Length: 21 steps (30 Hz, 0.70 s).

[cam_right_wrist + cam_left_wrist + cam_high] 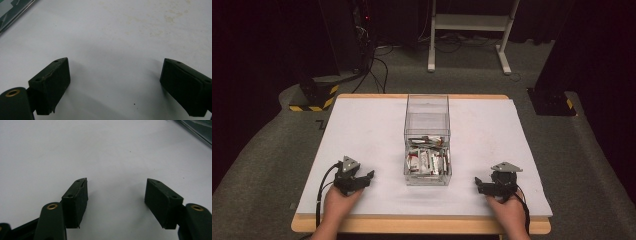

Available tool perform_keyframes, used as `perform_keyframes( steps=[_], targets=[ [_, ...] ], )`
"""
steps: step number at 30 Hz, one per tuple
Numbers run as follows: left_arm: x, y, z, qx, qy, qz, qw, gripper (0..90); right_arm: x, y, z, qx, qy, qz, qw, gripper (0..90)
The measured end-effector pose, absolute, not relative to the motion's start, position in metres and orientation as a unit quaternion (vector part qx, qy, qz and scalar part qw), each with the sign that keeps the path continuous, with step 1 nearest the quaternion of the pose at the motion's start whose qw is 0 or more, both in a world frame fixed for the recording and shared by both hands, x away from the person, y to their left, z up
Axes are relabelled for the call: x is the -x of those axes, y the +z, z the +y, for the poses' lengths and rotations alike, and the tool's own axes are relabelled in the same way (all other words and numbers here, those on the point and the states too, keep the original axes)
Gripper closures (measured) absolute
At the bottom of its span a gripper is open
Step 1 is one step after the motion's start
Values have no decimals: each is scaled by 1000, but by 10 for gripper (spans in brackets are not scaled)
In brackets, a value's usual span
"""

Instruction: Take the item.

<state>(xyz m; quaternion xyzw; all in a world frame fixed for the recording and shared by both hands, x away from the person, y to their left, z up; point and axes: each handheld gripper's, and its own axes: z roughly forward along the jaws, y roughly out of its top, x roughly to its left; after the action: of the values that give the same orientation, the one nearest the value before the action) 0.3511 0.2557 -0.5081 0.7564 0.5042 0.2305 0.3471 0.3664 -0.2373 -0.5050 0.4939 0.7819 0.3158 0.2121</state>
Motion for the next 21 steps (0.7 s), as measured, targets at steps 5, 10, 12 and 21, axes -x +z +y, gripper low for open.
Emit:
perform_keyframes(
  steps=[5, 10, 12, 21],
  targets=[
    [-351, -508, 256, -756, 231, 504, 347, 353, -366, -505, -237, -494, 315, 782, 212, 89],
    [-351, -508, 256, -756, 228, 506, 347, 353, -366, -505, -237, -495, 316, 781, 211, 89],
    [-351, -508, 256, -757, 229, 505, 347, 353, -367, -505, -237, -495, 315, 782, 210, 88],
    [-351, -508, 255, -755, 230, 507, 346, 355, -366, -505, -237, -495, 315, 782, 211, 91]
  ],
)
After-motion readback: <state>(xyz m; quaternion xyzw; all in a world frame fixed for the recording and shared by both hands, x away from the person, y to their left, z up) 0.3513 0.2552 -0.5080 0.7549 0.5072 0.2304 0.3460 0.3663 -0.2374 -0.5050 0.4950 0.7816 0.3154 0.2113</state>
